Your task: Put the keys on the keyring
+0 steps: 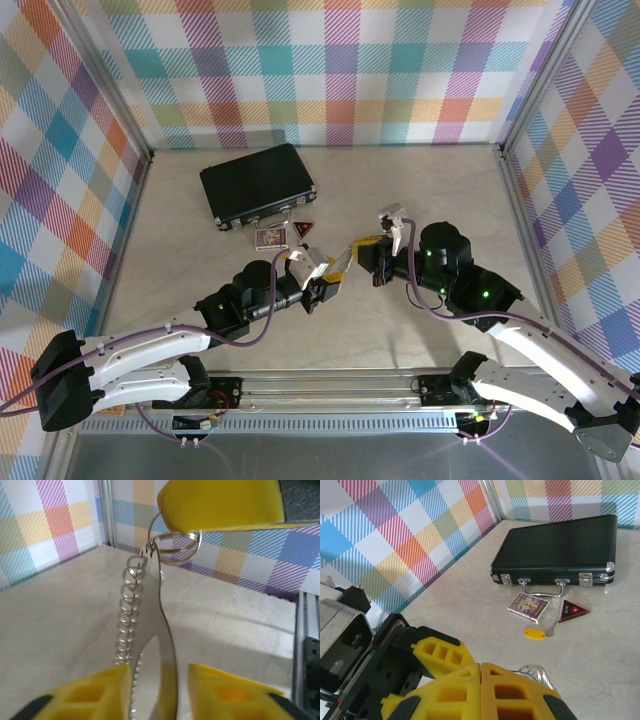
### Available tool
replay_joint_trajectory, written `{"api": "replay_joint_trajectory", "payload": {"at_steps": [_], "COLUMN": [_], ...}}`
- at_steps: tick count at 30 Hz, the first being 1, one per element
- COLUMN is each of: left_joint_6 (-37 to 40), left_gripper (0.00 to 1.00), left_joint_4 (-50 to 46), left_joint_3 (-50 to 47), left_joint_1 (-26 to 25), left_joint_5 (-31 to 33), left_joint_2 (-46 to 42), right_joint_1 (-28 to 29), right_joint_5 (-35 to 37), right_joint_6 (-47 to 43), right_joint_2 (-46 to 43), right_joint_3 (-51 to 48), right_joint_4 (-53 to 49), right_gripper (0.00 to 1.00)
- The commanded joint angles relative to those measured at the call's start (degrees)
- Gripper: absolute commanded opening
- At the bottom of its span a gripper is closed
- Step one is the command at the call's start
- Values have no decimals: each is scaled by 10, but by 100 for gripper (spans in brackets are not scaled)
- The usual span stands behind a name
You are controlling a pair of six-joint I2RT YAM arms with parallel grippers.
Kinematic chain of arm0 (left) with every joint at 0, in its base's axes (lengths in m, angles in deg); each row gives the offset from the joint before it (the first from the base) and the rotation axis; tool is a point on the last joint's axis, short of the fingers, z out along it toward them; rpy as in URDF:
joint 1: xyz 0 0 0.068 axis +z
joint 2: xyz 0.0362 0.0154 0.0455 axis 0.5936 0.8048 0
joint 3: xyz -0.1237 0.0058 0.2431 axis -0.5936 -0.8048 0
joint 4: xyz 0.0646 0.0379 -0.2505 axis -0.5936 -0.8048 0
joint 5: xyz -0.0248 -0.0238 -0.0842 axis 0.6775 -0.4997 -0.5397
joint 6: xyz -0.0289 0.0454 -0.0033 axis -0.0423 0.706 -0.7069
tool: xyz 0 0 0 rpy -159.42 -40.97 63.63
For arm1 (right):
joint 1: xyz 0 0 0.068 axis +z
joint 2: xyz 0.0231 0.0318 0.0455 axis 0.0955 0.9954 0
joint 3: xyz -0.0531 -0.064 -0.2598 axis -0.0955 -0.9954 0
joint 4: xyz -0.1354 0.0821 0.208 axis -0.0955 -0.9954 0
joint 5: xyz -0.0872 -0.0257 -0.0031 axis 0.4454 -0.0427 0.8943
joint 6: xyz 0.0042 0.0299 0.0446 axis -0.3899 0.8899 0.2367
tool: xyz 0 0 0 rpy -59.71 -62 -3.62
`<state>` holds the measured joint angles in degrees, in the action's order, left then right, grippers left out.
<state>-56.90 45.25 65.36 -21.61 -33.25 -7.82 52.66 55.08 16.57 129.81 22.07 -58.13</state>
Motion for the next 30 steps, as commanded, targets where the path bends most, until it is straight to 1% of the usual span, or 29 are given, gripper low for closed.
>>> {"api": "replay_joint_trajectory", "payload": {"at_steps": [1,5,8,16,22,30], "left_joint_6": [6,7,9,14,19,21], "left_gripper": [27,14,0,0,0,0], "left_joint_4": [30,26,24,4,-24,-47], "left_joint_3": [-2,-5,-9,-10,-6,-4], "left_joint_1": [-4,-4,-4,-4,-4,-4], "left_joint_5": [14,16,16,-3,-17,-22], "left_joint_2": [-2,-10,-17,-41,-55,-67], "right_joint_1": [5,6,9,33,68,112], "right_joint_5": [11,14,18,48,107,162], "right_joint_6": [8,3,-3,-38,-69,-98], "right_joint_2": [0,3,5,10,30,67], "right_joint_3": [22,28,30,35,59,87], "right_joint_4": [-9,-23,-27,-35,-62,-77], "right_gripper": [0,0,0,0,0,0]}}
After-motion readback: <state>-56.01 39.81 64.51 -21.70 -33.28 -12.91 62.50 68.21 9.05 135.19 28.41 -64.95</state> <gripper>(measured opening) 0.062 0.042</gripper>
